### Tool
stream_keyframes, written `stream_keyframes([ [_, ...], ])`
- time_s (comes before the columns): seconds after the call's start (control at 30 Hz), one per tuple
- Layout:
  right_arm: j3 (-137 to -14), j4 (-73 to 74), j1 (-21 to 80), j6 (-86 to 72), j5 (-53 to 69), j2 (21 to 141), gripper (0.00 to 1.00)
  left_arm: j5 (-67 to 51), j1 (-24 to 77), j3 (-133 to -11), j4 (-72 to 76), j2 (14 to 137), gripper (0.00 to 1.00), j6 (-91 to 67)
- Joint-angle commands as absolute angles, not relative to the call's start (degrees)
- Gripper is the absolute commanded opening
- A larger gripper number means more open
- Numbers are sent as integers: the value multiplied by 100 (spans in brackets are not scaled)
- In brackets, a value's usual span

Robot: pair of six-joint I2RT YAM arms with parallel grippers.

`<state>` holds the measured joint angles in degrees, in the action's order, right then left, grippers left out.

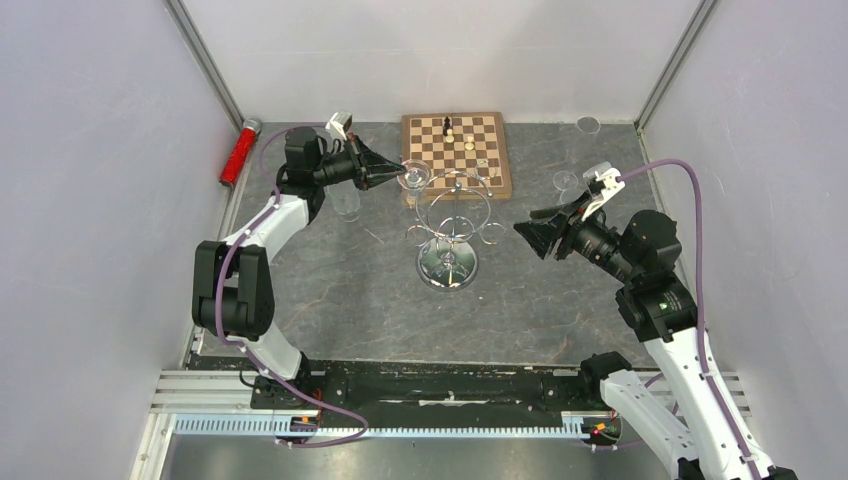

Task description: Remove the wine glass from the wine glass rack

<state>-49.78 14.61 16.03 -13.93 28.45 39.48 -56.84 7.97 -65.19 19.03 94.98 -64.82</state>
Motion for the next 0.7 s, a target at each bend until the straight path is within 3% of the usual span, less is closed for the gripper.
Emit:
stream_keyframes([
  [0.0, -5027, 1248, 1643, -1344, 2865, 3953, 50, -5689, 721, -6666, 2207, 9115, 2, -6680],
  [0.67, -5027, 1262, 1644, -1326, 2839, 3952, 50, -5607, 552, -6922, 2147, 9254, 2, -6660],
])
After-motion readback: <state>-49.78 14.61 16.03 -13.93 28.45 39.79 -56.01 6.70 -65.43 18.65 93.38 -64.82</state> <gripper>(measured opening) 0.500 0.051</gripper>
